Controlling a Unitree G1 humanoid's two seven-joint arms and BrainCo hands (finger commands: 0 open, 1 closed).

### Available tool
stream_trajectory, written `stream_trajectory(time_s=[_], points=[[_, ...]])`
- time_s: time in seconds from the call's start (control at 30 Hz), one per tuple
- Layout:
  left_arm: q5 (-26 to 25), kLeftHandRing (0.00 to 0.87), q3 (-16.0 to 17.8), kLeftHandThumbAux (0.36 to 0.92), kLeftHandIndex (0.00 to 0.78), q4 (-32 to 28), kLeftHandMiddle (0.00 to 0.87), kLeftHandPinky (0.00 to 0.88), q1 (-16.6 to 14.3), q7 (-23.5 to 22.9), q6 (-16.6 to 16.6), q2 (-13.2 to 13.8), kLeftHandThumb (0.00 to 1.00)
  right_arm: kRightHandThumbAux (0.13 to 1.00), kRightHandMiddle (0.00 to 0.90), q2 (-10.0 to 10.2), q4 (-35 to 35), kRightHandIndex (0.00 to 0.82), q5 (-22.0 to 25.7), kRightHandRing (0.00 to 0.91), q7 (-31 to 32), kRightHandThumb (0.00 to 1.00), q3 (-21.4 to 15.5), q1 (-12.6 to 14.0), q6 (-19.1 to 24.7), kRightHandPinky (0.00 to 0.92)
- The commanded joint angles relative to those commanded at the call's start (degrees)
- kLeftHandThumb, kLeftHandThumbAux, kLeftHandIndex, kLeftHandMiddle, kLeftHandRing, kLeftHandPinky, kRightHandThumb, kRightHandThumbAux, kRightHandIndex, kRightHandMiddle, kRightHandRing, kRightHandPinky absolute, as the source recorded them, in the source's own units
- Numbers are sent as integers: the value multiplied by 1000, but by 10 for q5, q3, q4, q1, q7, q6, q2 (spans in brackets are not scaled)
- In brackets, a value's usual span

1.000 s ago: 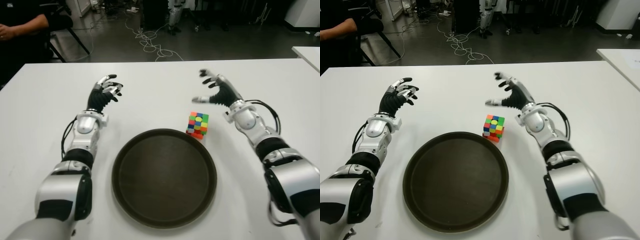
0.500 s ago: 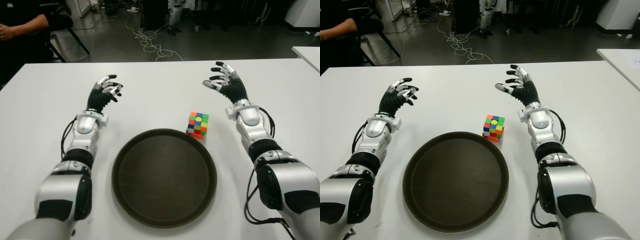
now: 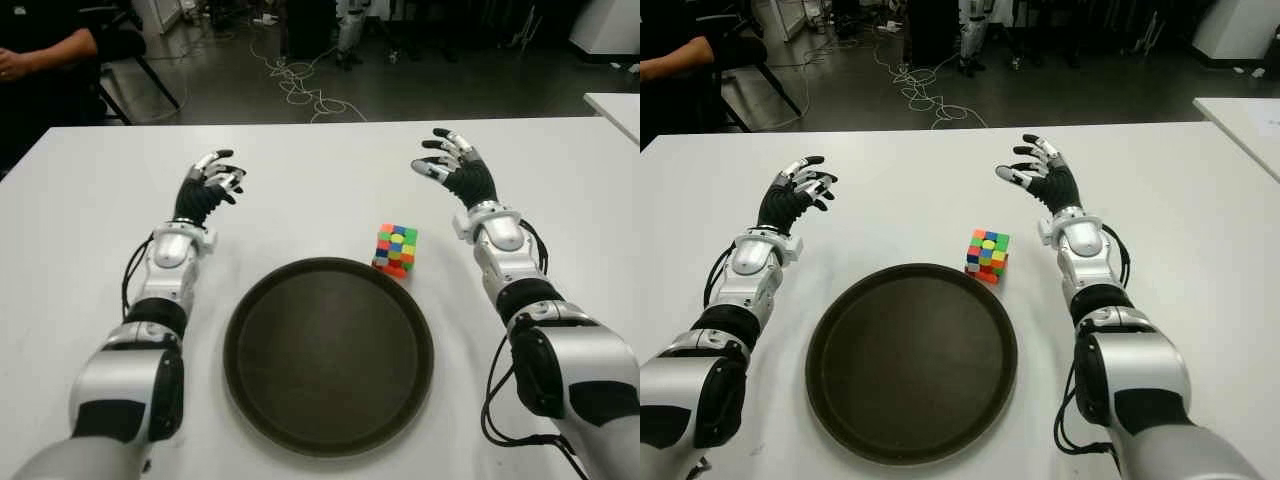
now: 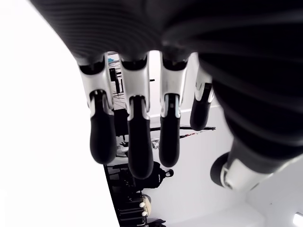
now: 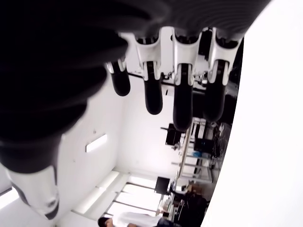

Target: Pick up the Rubik's Cube and put it in the plate

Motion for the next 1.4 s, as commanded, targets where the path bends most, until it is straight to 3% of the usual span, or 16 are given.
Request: stream_trajectory(time_s=[0.3, 0.43, 0.63, 0.97, 1.4], points=[[-1, 491, 1, 637, 215, 1, 393, 561, -1, -1, -1, 0, 324, 624, 248, -15, -1, 171, -19, 295, 72, 0, 23, -2, -4, 358], [-1, 497, 1, 652, 220, 1, 409, 569, -1, 0, 0, 0, 331, 590, 241, -23, -9, 163, -28, 288, 127, 0, 42, -1, -24, 348], [-2, 495, 2, 654, 222, -1, 406, 560, -1, -1, -1, 0, 328, 551, 230, -54, -34, 153, -60, 264, 205, 0, 86, 7, -81, 305], [-3, 485, 2, 650, 217, -3, 390, 550, 0, -3, 1, 0, 317, 617, 199, -90, -42, 114, -114, 219, 225, 0, 141, 5, -122, 256], [0, 497, 0, 656, 225, -4, 411, 557, 1, -4, -3, 2, 312, 644, 169, -113, -58, 87, -129, 189, 263, 0, 171, -4, -112, 221]])
